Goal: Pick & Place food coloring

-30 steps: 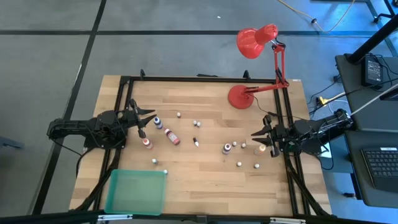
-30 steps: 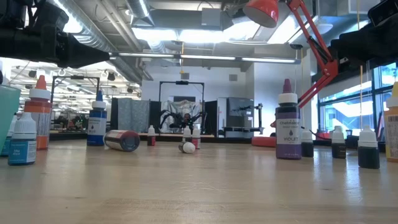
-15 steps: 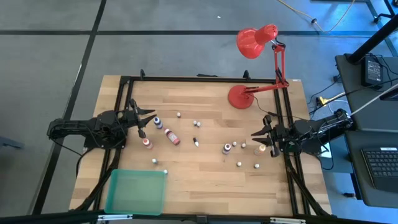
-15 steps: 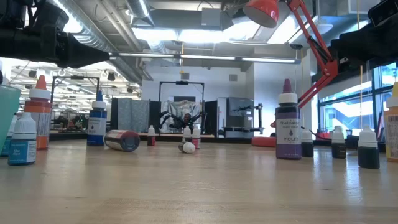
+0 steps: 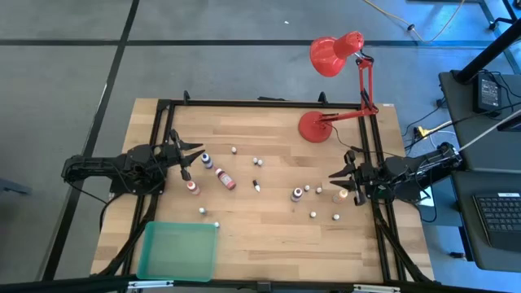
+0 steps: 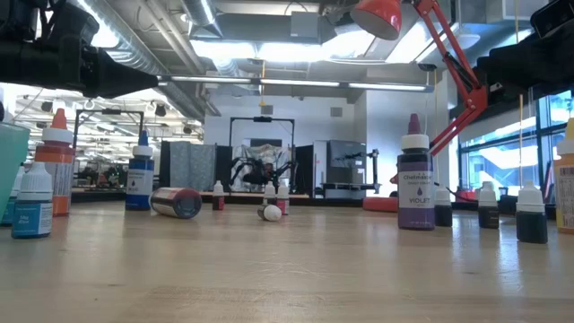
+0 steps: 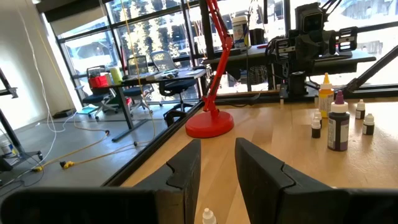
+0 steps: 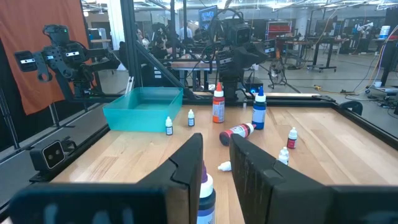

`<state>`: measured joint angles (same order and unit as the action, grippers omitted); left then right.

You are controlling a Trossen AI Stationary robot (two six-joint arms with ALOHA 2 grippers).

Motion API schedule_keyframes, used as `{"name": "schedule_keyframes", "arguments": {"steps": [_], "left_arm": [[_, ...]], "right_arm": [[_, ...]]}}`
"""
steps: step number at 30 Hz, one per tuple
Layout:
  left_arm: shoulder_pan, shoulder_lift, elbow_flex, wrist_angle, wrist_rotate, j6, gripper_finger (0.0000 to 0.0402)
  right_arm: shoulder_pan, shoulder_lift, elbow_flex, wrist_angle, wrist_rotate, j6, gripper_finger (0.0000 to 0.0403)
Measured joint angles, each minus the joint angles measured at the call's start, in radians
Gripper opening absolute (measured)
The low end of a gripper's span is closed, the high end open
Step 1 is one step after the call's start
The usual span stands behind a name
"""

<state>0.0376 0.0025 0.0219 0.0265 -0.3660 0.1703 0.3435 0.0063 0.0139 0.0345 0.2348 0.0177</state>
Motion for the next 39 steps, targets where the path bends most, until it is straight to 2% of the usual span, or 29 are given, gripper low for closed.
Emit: {"name": "schedule_keyframes", "arguments": {"steps": [34, 39], "left_arm": [[0.000, 0.000, 0.000, 0.000, 0.000, 0.000, 0.0096], [-0.001, 0.000, 0.000, 0.001, 0.000, -0.095, 0.0096]], "right_arm": [[0.000, 0.000, 0.000, 0.000, 0.000, 0.000, 0.0084], [0.000, 0.000, 0.000, 0.000, 0.000, 0.000, 0.0084]]}}
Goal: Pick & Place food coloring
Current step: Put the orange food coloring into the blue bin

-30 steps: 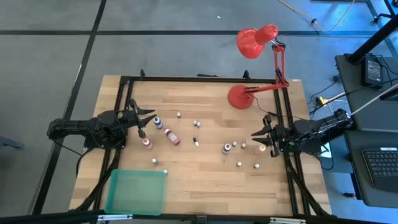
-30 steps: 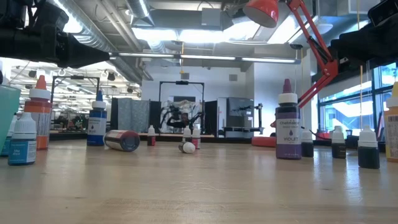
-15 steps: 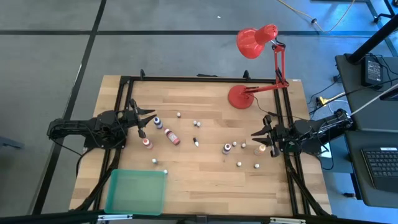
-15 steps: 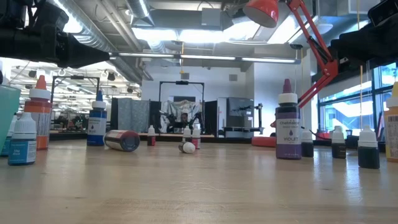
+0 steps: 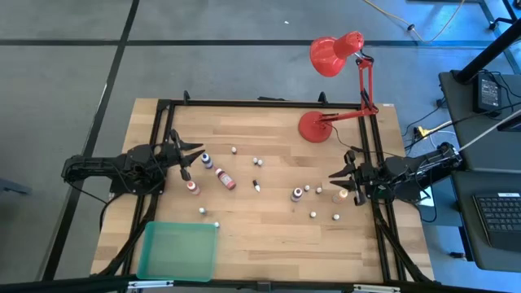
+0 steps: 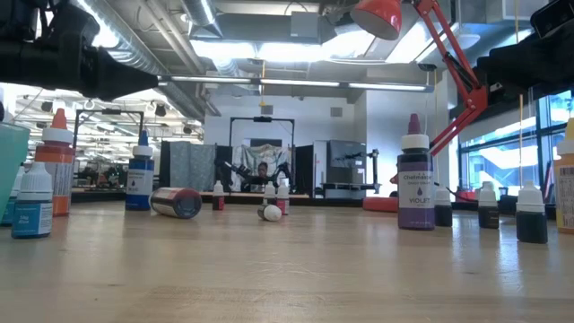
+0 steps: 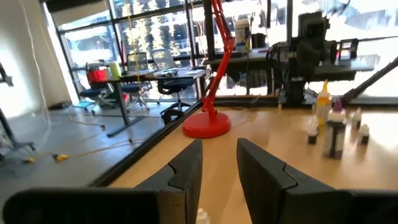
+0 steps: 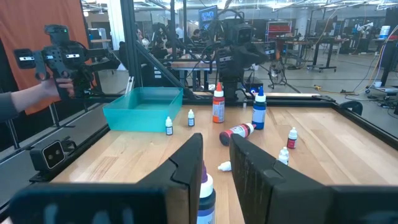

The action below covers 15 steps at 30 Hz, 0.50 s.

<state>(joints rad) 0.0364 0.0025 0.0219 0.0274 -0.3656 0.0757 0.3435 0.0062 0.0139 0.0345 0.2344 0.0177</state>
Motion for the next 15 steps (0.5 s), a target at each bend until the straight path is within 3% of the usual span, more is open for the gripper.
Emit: {"name": "schedule_keyframes", "arguments": {"steps": [7, 15], "left_arm": [[0.000, 0.000, 0.000, 0.005, 0.000, -0.171, 0.0096], [0.000, 0.000, 0.000, 0.009, -0.002, -0.195, 0.0096]], "right_arm": [[0.000, 0.000, 0.000, 0.000, 0.000, 0.000, 0.0084], [0.000, 0.000, 0.000, 0.000, 0.000, 0.000, 0.0084]]}}
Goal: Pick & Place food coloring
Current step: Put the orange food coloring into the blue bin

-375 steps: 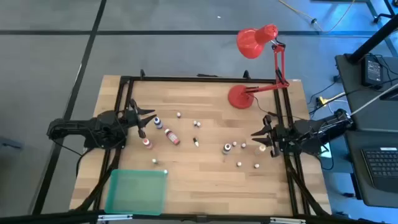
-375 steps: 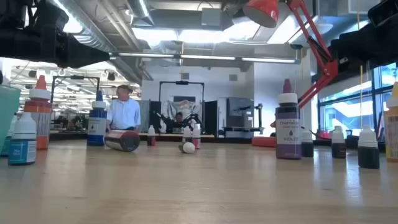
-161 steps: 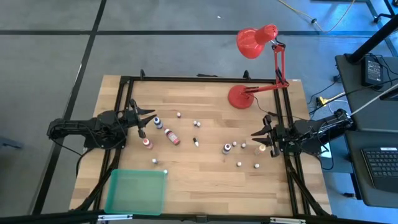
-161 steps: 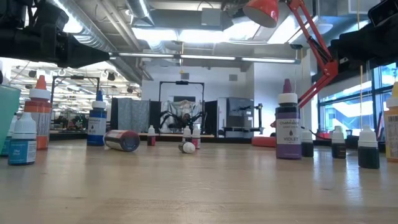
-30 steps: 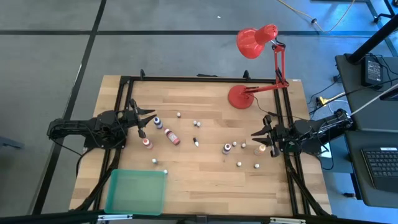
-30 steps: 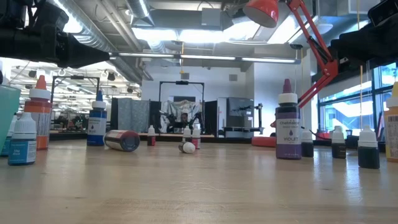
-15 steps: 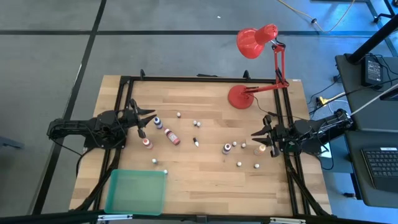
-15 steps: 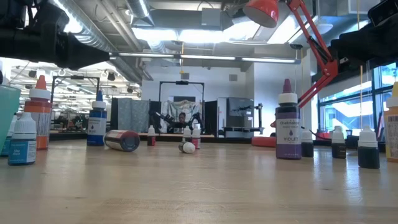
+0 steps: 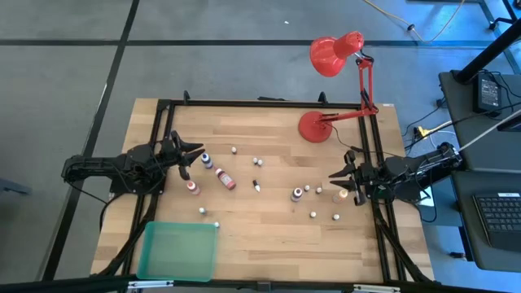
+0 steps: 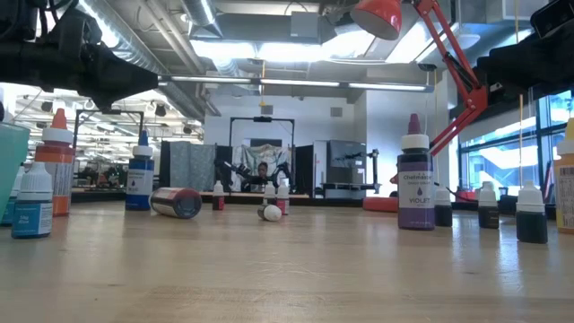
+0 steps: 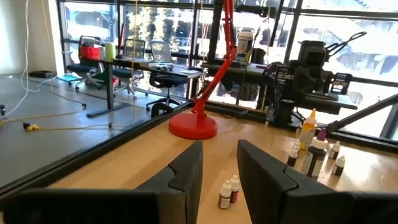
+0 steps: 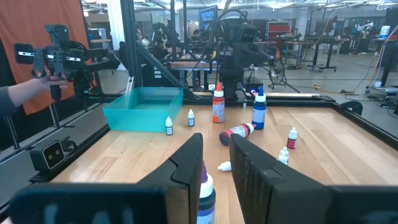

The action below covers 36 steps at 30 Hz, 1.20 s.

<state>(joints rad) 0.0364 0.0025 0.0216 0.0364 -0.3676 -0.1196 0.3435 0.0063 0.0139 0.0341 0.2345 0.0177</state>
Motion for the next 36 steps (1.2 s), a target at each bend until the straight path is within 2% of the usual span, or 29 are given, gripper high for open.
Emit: {"name": "schedule_keyframes", "arguments": {"steps": [13, 18, 29, 36], "left_arm": [[0.000, 0.000, 0.000, 0.005, -0.006, -0.001, 0.0102], [0.000, 0.000, 0.000, 0.005, -0.006, -0.015, 0.0130], [0.000, 0.000, 0.000, 0.005, -0.008, -0.043, 0.0219], [0.000, 0.000, 0.000, 0.005, -0.007, -0.073, 0.0236]], "right_arm": [[0.000, 0.000, 0.000, 0.000, 0.000, 0.000, 0.0084], [0.000, 0.000, 0.000, 0.000, 0.000, 0.000, 0.0084], [0.000, 0.000, 0.000, 0.000, 0.000, 0.000, 0.0084], [0.000, 0.000, 0.000, 0.000, 0.000, 0.000, 0.0084]]}}
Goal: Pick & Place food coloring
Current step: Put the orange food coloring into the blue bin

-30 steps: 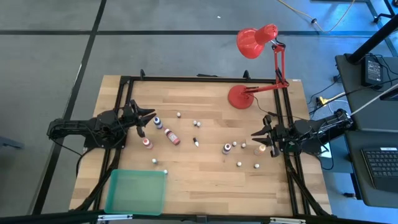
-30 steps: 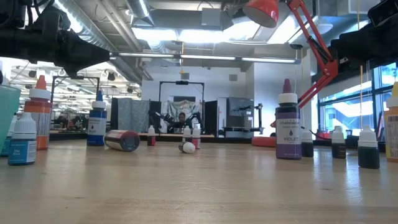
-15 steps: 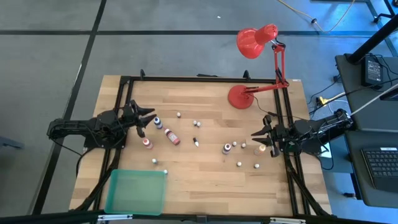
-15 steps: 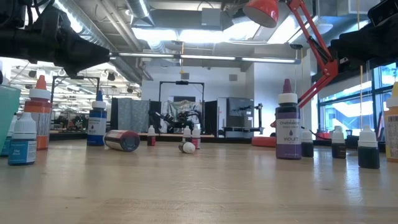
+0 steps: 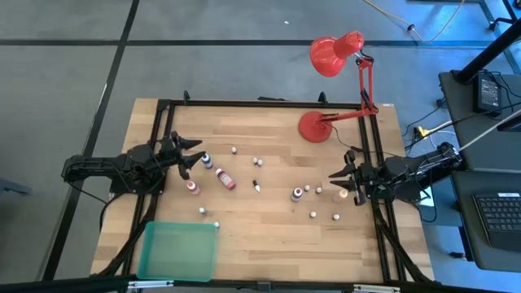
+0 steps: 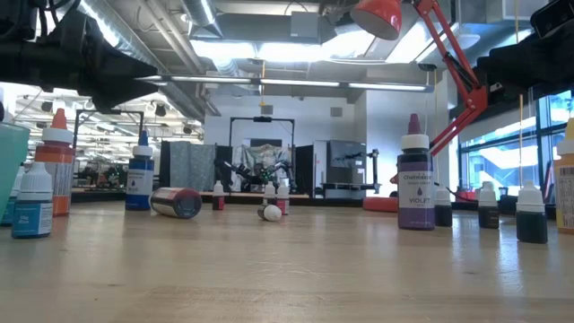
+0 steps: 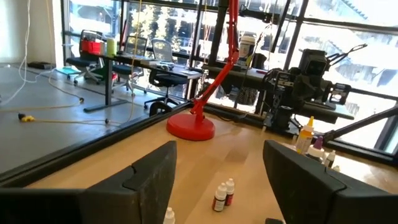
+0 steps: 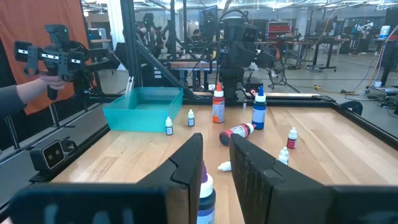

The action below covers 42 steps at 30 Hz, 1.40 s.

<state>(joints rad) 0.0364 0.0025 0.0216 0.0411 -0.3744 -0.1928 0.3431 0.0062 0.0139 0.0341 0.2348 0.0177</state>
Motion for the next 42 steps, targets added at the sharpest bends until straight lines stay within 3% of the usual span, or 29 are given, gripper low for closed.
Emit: {"name": "schedule_keyframes", "arguments": {"steps": [15, 30, 36, 42], "left_arm": [[0.000, 0.000, 0.000, -0.018, 0.080, -0.059, 0.0229], [0.000, 0.014, 0.022, 0.066, 0.051, -0.061, 0.0219], [-0.002, 0.175, 0.162, 0.016, 0.043, -0.092, 0.0200], [-0.002, 0.490, 0.440, -0.240, 0.064, -0.128, 0.0188]], "right_arm": [[0.000, 0.000, 0.000, 0.000, 0.000, 0.000, 0.0084], [0.000, 0.000, 0.000, 0.000, 0.000, 0.000, 0.0084], [0.000, 0.000, 0.000, 0.000, 0.000, 0.000, 0.0084], [0.000, 0.000, 0.000, 0.000, 0.000, 0.000, 0.0084]]}}
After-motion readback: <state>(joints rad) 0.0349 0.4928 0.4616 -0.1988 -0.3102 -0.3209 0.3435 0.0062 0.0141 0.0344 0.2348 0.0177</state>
